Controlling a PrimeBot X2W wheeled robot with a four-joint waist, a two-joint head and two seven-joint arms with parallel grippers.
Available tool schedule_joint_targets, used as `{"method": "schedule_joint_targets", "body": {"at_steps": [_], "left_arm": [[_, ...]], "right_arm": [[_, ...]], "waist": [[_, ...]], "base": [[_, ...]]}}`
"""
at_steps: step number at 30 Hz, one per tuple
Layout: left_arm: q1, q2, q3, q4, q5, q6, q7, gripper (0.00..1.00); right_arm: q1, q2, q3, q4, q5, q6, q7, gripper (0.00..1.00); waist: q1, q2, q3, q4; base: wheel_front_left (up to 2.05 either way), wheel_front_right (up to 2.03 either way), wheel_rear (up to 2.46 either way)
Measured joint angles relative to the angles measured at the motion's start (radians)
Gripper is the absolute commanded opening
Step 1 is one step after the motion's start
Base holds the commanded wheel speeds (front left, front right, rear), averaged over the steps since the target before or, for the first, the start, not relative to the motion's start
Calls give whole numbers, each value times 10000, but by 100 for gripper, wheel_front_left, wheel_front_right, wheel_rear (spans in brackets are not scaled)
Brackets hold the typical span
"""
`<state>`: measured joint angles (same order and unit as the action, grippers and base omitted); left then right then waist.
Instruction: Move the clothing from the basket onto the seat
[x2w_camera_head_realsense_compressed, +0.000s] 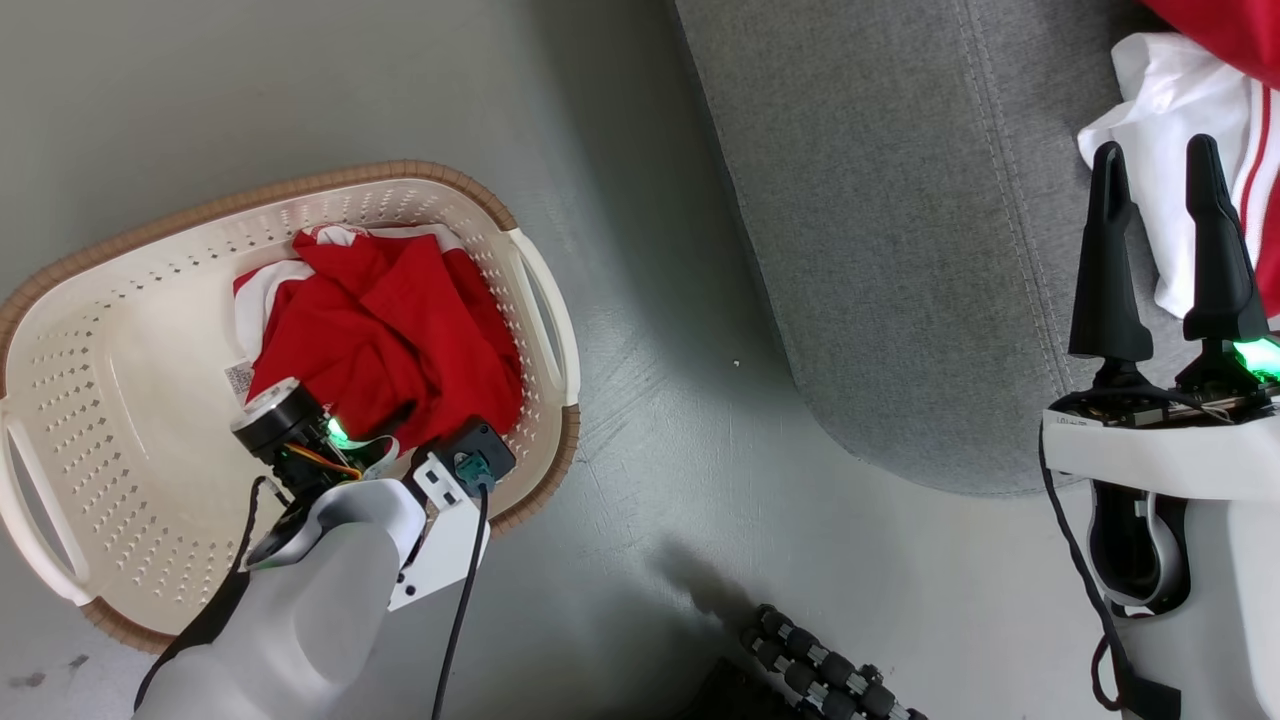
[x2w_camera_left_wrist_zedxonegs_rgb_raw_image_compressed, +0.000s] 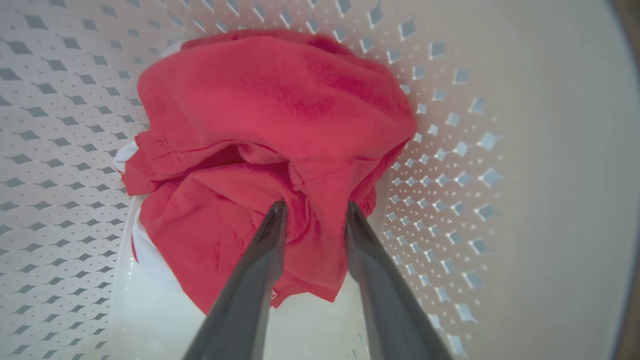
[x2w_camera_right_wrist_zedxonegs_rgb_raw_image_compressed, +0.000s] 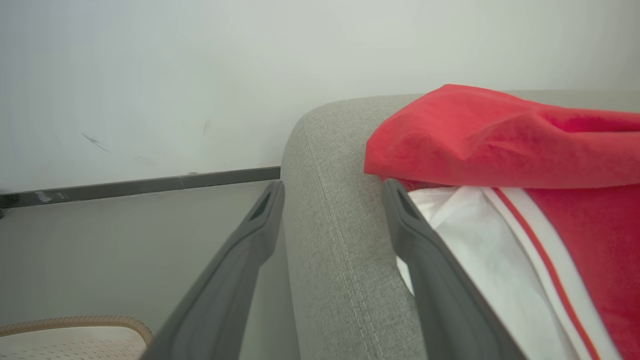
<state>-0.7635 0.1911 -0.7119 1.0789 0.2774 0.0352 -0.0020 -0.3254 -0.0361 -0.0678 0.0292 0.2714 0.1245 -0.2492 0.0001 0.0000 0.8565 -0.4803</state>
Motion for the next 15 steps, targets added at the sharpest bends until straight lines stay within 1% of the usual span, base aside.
{"method": "schedule_joint_targets", "body": {"at_steps": [5,6,7,10,15], "left_arm": [[-3,-67,-31,236,-2,4,17,13],[-8,-69,-33,270,-2,21,15,1],[-21,-77,-33,291,-2,88,13,0],[-135,-132,-33,347,-4,105,-73,0],[-348,-136,13,362,-10,278,-257,0]], "right_arm": [[23,0,4,-115,2,0,0,100],[22,0,6,-157,4,0,0,100],[22,0,6,-198,4,0,0,100],[22,0,2,-240,4,0,-2,100],[-16,0,61,-236,6,0,-2,100]], "waist": [[0,0,80,84],[0,0,92,99],[0,0,104,114],[0,-1,138,152],[0,0,183,181]], "base": [[0,0,0],[0,0,0],[0,0,0],[0,0,0],[0,0,0]]}}
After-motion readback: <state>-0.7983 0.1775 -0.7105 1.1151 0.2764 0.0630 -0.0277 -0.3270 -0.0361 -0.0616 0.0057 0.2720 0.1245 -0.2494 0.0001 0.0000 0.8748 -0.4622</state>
